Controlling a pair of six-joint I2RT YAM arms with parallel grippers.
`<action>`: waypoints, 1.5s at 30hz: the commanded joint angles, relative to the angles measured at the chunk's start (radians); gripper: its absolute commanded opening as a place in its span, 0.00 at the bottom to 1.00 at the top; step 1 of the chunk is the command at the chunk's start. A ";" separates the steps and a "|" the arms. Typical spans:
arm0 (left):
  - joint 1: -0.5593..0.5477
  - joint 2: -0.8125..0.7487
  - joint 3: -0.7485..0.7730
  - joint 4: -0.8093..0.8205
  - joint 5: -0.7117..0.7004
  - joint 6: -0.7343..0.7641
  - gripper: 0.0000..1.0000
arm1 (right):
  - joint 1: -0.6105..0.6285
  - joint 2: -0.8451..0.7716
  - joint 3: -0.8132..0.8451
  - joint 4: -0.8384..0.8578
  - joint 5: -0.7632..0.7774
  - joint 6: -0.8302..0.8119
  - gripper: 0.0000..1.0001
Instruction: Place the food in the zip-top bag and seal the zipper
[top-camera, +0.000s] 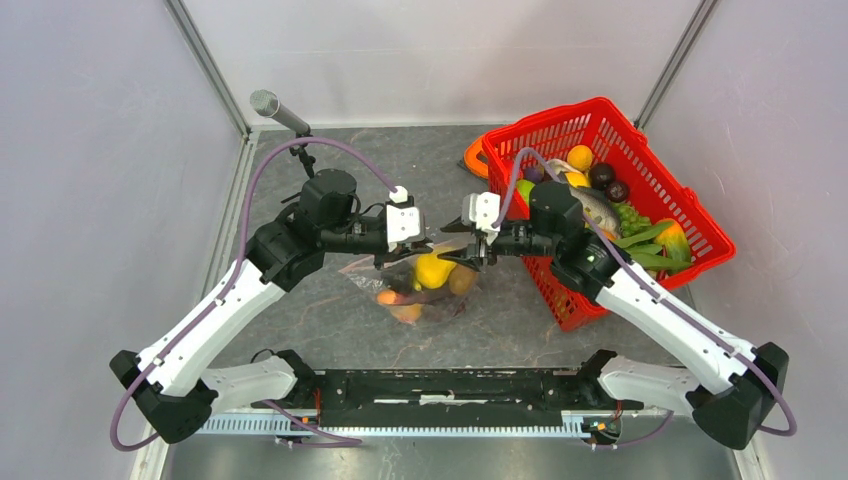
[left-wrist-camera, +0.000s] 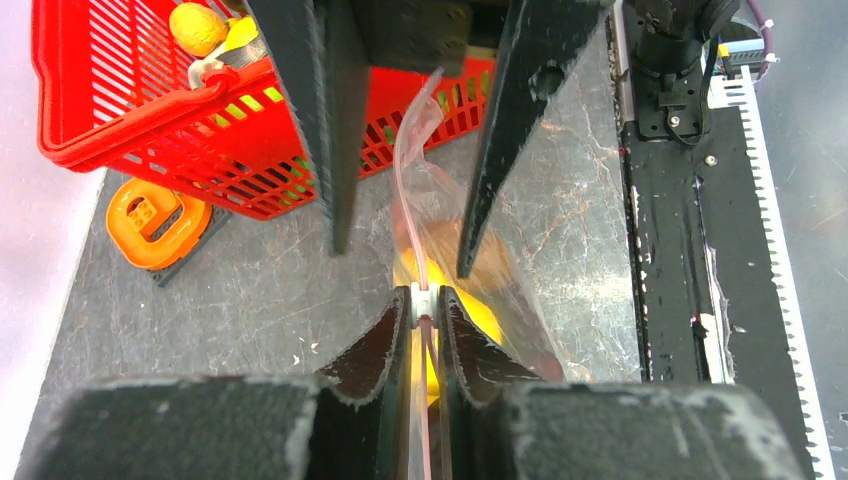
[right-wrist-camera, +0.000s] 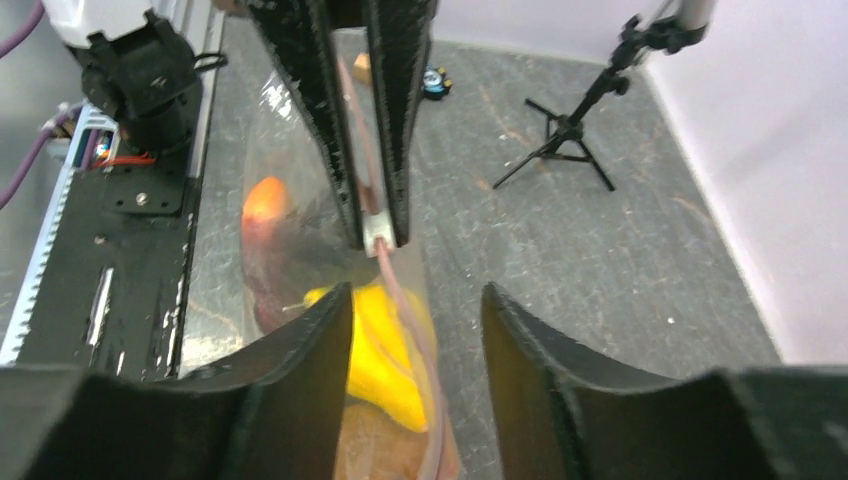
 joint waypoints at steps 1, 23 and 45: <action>0.002 -0.014 0.002 0.071 0.049 -0.037 0.02 | 0.027 0.028 0.048 -0.057 -0.028 -0.069 0.49; 0.004 -0.094 -0.042 -0.022 -0.127 0.011 0.02 | 0.032 -0.086 -0.122 0.199 0.315 0.087 0.00; 0.013 -0.179 -0.045 -0.246 -0.573 0.022 0.02 | 0.026 -0.130 -0.201 0.326 0.561 0.247 0.00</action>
